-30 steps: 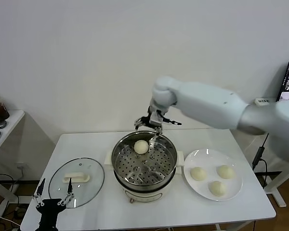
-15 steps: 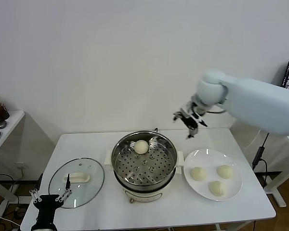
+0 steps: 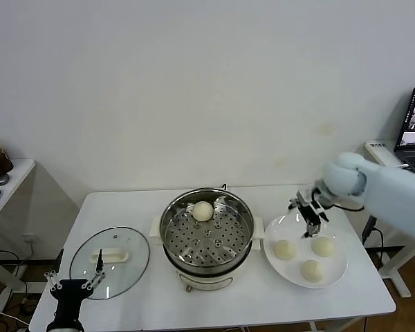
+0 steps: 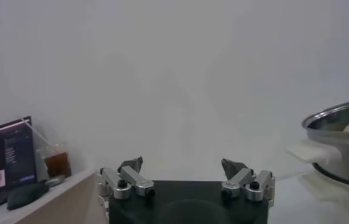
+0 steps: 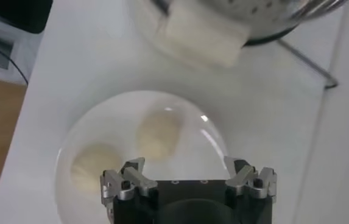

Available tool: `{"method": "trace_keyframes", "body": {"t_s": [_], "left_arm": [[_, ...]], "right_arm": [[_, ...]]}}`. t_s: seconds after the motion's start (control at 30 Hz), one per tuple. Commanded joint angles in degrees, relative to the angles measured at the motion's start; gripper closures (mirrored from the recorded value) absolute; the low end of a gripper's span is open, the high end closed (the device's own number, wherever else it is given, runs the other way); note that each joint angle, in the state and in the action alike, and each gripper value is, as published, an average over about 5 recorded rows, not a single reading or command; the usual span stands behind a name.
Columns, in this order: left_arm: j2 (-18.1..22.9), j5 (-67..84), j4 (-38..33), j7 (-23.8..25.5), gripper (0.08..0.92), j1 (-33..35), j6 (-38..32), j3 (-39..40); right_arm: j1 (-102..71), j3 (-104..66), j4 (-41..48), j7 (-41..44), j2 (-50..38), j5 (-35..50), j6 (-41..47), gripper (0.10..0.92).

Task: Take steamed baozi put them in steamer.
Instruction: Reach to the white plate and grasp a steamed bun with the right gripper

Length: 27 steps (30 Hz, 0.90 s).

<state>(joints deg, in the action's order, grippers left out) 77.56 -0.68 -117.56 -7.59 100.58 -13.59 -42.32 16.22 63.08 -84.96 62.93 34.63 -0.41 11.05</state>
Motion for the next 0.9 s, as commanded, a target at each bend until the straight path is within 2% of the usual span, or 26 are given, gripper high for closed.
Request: {"method": "trace_keyframes", "body": {"t_s": [0.03, 0.3, 0.67, 0.9], "left_arm": [[0.35, -0.11, 0.0, -0.03, 0.177, 0.27, -0.02, -0.34], [0.76, -0.07, 0.26, -0.06, 0.177, 0.25, -0.02, -1.02], [0.91, 0.0, 1.09, -0.06, 0.177, -0.12, -0.05, -1.36], [0.92, 0.05, 1.18, -0.05, 0.177, -0.31, 0.0, -1.29]], "right_arm": [[-12.17, -7.29, 1.92, -1.25, 0.5, -6.79, 0.61, 0.203], [-16.29, -10.41, 6.77, -2.45, 5.98, -8.83, -0.18, 0.203], [-17.22, -10.97, 9.86, -2.45, 9.19, -9.71, 0.31, 0.206], [-18.05, -11.64, 10.84, -2.29, 9.67, -10.62, 0.77, 0.248]]}}
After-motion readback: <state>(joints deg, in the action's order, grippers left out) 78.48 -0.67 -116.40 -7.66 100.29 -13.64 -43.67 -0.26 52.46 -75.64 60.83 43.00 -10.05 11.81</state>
